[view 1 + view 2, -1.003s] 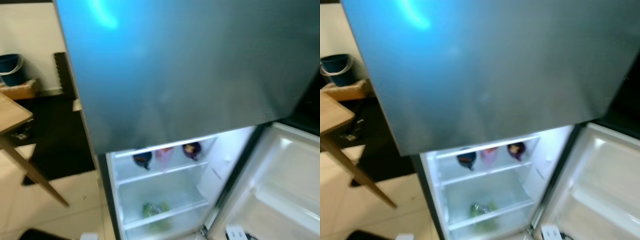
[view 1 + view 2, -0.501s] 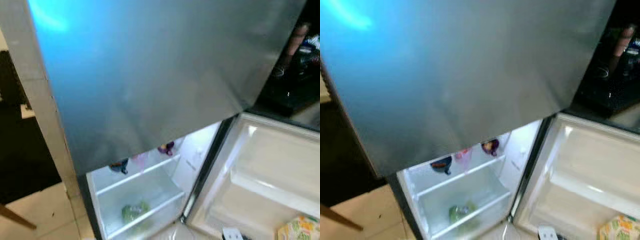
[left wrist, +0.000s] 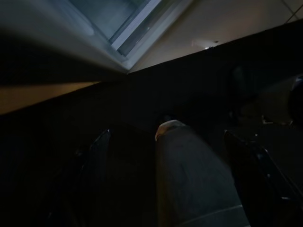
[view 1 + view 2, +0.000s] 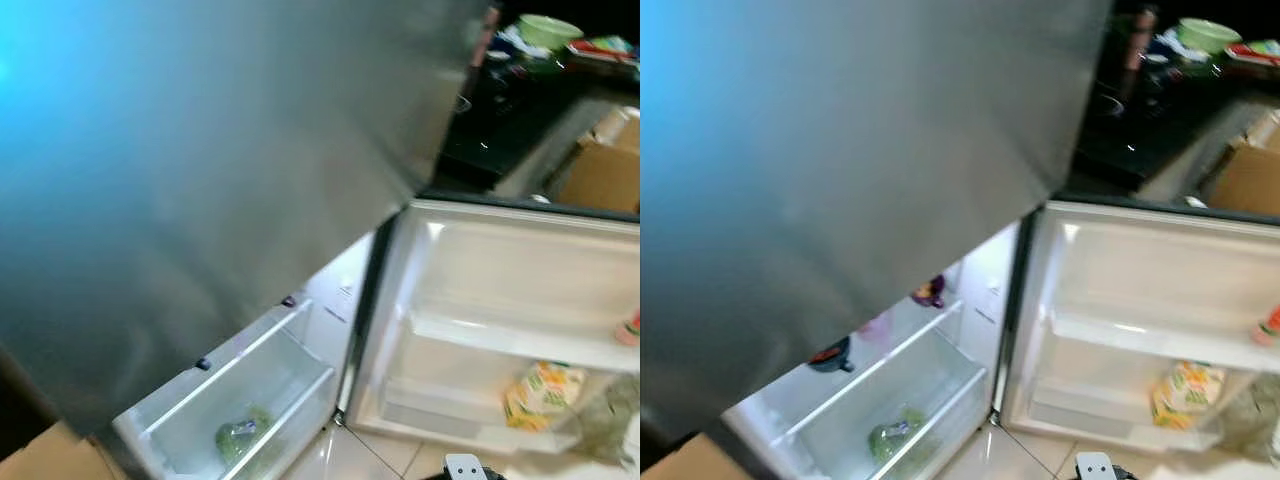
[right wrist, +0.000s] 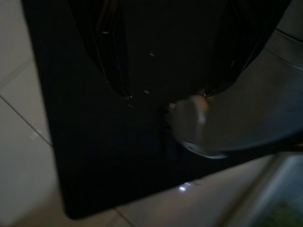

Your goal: Restocking fridge

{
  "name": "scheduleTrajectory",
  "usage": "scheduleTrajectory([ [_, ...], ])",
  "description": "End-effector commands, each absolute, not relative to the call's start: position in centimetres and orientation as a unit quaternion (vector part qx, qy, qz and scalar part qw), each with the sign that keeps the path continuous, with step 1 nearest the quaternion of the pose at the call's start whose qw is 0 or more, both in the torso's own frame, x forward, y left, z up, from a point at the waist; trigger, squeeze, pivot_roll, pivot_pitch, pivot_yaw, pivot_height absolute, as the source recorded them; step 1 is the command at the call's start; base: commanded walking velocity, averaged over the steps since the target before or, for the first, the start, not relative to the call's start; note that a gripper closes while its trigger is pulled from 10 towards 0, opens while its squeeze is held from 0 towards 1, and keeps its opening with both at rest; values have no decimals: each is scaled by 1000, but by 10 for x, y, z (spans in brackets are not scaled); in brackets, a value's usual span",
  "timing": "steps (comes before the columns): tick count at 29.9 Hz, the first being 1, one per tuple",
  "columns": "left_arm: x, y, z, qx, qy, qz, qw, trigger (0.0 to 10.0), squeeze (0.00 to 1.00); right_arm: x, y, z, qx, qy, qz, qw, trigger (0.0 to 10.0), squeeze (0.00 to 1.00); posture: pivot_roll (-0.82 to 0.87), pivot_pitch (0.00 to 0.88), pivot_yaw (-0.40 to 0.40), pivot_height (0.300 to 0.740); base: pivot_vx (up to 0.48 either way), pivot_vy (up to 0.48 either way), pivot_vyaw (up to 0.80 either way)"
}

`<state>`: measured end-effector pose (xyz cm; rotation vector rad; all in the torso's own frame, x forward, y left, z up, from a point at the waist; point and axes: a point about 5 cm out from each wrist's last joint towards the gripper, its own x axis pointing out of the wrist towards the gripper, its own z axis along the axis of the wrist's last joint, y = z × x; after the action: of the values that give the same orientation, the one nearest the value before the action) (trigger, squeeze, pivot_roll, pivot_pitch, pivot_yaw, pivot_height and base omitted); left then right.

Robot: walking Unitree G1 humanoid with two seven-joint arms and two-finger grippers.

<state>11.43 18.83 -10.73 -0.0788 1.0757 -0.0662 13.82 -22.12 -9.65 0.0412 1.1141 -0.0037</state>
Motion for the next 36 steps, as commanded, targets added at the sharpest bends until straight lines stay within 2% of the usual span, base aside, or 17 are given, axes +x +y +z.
scheduleTrajectory([
  [1,121,187,-105,-31,502,-41,863,10000,0,143,-222,-95,21,520,-4,854,10000,0,-80,0,-3,740,0,0,0],
  [14,118,184,-106,-47,505,-52,860,10000,0,142,-221,-95,20,519,0,855,10000,0,-82,0,-1,740,0,-419,0],
  [30,121,181,-105,-59,499,-54,863,10000,0,143,-222,-94,19,518,2,855,10000,0,-89,0,-1,740,0,0,0],
  [36,122,180,-105,-61,499,-65,862,10000,0,143,-221,-95,19,518,2,855,10000,0,-90,0,0,740,0,-465,0],
])
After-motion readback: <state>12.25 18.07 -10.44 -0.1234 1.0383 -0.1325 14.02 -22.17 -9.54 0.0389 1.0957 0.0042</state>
